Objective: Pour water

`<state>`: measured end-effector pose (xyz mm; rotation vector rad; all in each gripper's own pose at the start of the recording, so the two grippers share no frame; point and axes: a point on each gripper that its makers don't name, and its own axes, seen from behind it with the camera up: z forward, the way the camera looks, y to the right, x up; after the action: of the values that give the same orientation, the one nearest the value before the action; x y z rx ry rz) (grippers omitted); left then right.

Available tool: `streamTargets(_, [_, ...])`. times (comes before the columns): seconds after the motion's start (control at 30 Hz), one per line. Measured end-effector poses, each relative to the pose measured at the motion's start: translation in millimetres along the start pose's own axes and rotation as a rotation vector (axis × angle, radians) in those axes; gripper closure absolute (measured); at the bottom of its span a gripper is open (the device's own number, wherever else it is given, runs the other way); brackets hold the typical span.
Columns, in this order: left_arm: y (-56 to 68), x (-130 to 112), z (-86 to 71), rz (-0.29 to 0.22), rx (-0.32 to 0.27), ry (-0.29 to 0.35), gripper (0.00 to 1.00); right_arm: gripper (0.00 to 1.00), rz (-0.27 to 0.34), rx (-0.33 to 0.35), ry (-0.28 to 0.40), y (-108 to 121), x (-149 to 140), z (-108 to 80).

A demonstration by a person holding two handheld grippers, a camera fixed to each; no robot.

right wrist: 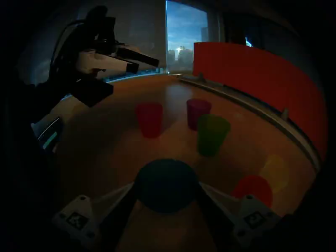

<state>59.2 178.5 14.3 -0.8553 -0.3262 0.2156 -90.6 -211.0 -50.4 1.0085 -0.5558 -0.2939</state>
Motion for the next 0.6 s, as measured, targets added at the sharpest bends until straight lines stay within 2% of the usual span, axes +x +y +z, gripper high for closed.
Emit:
streamTargets(0.27, [1.4,-1,1.4,-0.001,-0.004,-0.002,0.02,0.02,-0.008,-0.004,0.004,1,1,-3.7])
streamTargets(0.6, [6.1,-4,7.2,0.008,-0.013,-0.019,0.02,0.02,-0.006,-0.012,0.063,1,27,-30.5])
